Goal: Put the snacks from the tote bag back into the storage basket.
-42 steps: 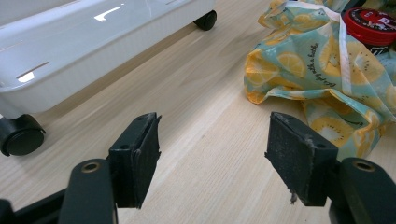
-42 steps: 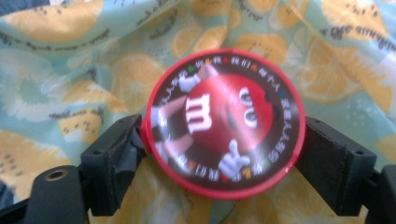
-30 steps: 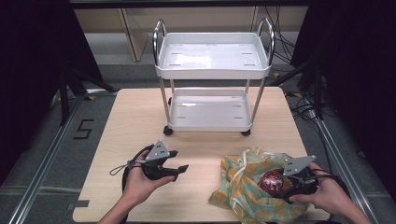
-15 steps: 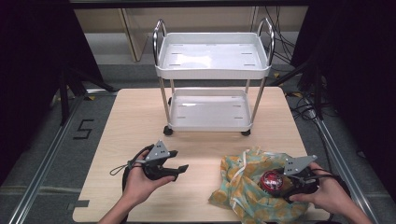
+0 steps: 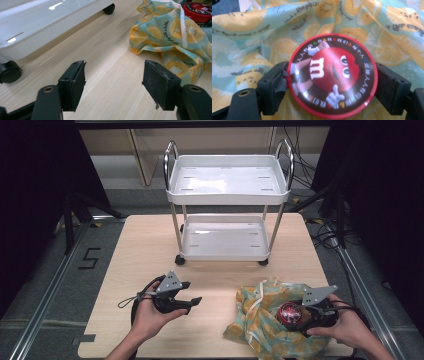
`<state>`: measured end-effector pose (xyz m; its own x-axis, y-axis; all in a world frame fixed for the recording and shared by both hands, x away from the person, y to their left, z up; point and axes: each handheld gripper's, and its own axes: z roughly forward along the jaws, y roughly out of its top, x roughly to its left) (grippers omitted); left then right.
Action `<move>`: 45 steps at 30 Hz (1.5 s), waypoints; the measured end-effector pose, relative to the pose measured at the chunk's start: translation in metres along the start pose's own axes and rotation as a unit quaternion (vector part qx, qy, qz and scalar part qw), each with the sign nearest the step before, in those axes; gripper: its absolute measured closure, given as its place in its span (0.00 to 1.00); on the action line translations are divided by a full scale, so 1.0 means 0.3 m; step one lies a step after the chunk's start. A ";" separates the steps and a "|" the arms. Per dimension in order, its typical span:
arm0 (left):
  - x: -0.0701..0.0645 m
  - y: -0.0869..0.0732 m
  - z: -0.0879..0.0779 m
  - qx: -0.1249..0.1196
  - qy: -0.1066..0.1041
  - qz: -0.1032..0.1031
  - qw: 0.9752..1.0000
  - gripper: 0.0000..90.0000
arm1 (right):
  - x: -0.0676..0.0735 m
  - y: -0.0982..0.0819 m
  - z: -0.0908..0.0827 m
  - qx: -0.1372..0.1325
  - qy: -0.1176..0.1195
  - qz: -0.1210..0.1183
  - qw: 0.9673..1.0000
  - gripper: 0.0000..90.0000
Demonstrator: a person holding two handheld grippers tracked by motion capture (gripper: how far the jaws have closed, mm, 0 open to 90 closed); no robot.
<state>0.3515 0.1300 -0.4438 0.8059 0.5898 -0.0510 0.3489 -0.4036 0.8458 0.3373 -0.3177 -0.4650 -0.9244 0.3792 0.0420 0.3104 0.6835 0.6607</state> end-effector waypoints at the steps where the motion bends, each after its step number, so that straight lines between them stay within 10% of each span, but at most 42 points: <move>1: 0.000 -0.002 0.002 -0.002 0.000 -0.001 1.000 0.37 | 0.006 -0.002 -0.001 0.006 -0.001 0.013 1.000 0.23; 45: -0.001 -0.005 0.004 0.000 0.001 -0.011 1.000 0.37 | 0.008 -0.031 0.011 -0.009 -0.012 -0.020 1.000 0.29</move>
<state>0.3513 0.1296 -0.4457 0.7967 0.6005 -0.0679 0.3663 -0.3906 0.8445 0.3329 -0.3211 -0.4735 -0.9302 0.3671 -0.0024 0.2695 0.6873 0.6746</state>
